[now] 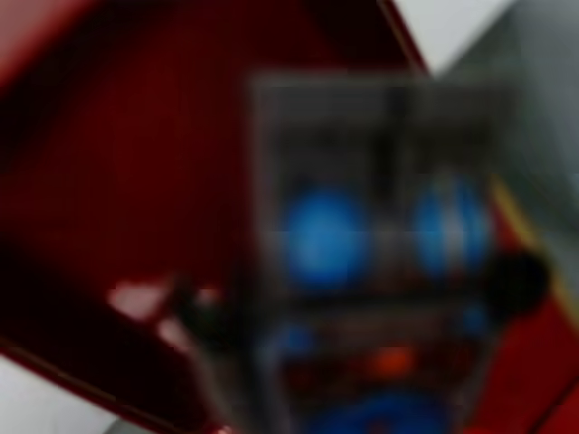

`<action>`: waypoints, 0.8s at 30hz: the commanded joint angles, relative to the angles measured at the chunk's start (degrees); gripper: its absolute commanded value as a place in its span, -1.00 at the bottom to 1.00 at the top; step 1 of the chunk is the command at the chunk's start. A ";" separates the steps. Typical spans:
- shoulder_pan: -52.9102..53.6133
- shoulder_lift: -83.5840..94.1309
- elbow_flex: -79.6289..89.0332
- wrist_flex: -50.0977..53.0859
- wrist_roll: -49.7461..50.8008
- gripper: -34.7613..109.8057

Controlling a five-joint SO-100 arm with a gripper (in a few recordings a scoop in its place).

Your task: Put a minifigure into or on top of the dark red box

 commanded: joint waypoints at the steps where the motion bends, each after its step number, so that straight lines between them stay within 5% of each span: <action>1: 5.63 -5.36 -0.62 -8.17 -1.49 -0.52; 11: 9.23 -30.76 -14.06 -11.51 -4.31 -0.40; 24: -3.69 -10.28 0.79 -8.26 -6.24 -0.28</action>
